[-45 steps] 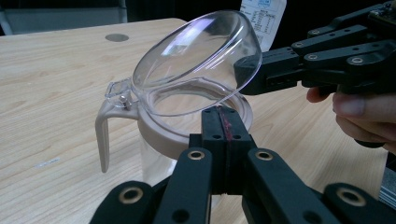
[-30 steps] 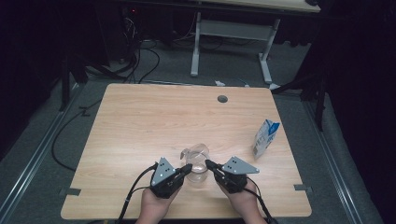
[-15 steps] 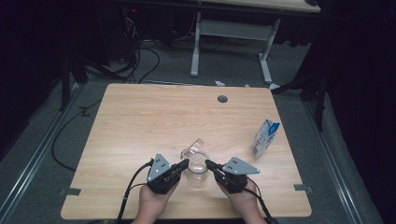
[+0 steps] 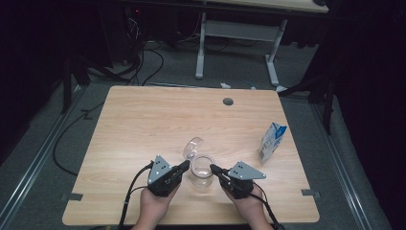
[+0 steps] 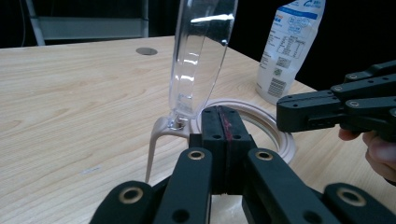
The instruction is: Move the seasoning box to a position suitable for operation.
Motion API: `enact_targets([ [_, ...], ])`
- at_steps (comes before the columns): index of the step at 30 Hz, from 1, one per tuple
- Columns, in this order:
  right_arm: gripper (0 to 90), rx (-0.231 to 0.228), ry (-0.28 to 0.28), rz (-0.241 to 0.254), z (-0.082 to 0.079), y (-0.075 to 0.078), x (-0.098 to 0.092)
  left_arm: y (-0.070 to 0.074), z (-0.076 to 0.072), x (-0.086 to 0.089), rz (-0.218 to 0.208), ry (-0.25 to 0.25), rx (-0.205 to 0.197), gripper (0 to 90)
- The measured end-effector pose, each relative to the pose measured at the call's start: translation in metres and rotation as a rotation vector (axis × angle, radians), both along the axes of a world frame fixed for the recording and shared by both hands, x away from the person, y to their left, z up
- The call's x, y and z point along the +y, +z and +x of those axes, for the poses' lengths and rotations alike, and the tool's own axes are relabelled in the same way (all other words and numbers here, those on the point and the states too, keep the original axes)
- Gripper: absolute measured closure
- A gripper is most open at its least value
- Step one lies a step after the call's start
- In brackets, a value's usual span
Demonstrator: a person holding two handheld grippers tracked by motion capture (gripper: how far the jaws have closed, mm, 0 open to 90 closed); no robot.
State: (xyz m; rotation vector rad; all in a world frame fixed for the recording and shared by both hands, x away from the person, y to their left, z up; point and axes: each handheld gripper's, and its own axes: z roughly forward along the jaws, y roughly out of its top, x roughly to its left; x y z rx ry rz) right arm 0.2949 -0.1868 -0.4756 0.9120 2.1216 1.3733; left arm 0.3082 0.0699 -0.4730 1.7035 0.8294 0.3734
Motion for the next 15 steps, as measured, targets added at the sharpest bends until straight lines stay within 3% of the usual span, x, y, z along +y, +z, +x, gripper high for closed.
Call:
enact_targets([
  [8,89.0,0.003,0.005,0.002,0.0,0.0,0.001,-0.001,-0.001,0.005,0.008,0.005,-0.001,90.0],
  [15,87.8,0.008,0.004,0.016,0.0,0.003,-0.002,-0.008,0.0,0.018,0.042,0.019,0.008,90.0],
])
